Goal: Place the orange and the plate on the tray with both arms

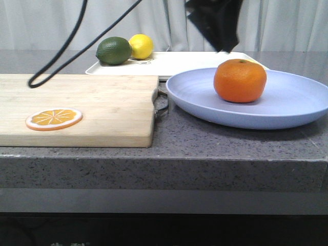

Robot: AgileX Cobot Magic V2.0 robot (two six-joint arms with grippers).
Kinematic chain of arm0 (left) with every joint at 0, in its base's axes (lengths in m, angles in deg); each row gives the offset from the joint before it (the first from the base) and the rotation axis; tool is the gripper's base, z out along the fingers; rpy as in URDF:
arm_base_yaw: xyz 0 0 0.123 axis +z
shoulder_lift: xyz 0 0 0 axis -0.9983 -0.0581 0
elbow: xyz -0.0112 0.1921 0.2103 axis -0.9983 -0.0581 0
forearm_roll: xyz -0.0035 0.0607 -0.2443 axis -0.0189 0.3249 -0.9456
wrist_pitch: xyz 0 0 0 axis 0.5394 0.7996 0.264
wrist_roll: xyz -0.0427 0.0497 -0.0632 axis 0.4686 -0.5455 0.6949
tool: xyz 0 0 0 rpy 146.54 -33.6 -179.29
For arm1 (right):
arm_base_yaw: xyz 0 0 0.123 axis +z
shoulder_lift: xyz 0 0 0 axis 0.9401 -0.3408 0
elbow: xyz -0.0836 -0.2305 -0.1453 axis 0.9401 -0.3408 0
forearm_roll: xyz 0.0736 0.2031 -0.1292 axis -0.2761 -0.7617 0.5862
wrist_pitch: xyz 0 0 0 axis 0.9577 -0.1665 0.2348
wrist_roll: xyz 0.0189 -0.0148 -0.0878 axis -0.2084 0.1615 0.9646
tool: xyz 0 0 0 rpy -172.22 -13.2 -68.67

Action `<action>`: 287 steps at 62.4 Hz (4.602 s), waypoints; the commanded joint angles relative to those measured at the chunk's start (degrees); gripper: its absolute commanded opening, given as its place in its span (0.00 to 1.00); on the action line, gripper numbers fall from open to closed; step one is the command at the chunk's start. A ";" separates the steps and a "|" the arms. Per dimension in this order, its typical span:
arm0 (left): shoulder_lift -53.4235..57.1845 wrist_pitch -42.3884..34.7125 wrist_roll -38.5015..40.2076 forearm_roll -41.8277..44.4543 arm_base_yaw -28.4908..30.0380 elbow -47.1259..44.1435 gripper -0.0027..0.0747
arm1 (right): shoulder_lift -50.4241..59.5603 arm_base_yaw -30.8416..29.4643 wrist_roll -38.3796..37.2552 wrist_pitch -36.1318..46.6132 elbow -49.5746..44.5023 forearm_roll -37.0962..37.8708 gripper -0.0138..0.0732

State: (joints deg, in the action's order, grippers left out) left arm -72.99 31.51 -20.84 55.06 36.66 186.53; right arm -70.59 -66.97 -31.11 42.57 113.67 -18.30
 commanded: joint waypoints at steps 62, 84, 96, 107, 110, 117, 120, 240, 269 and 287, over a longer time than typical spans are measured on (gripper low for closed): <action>42.34 -14.94 6.67 1.15 24.12 -44.70 0.01 | -13.50 -0.26 0.29 -4.72 8.81 -6.44 0.90; 71.41 -30.47 6.67 0.83 31.66 -68.92 0.01 | -32.86 -0.44 -0.01 -7.29 16.74 -11.04 0.90; 85.58 -37.12 6.67 -0.86 31.66 -78.51 0.01 | -42.04 -1.27 -0.78 -7.28 21.00 -11.55 0.90; 94.01 -38.10 6.67 -0.86 31.55 -83.16 0.01 | -48.66 -1.27 -0.78 -8.37 23.46 -12.71 0.85; 95.27 -38.08 6.67 -0.86 31.55 -83.60 0.01 | -50.01 -1.27 -0.78 -8.75 23.67 -13.34 0.79; 96.79 -38.22 6.67 -0.86 31.55 -84.57 0.01 | -51.85 -1.27 -0.78 -9.31 23.74 -15.15 0.60; 96.79 -38.22 6.67 -0.86 31.55 -84.85 0.01 | -52.16 -1.27 -0.78 -9.36 23.74 -15.65 0.49; 96.79 -38.07 6.67 -0.86 31.55 -85.26 0.01 | -105.32 -0.77 -0.38 -37.64 112.64 -35.20 0.09; 96.79 -38.07 6.67 -0.86 31.55 -85.26 0.01 | -103.70 -1.64 -0.38 -40.86 112.64 -27.74 0.65; 96.79 -38.07 6.67 -0.86 31.55 -85.26 0.01 | -96.17 -1.75 -0.45 -54.47 112.64 -16.13 0.20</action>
State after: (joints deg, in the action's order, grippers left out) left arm 24.21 -1.91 -14.65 54.64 68.11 99.73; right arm -173.33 -68.31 -31.66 -8.20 224.24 -37.64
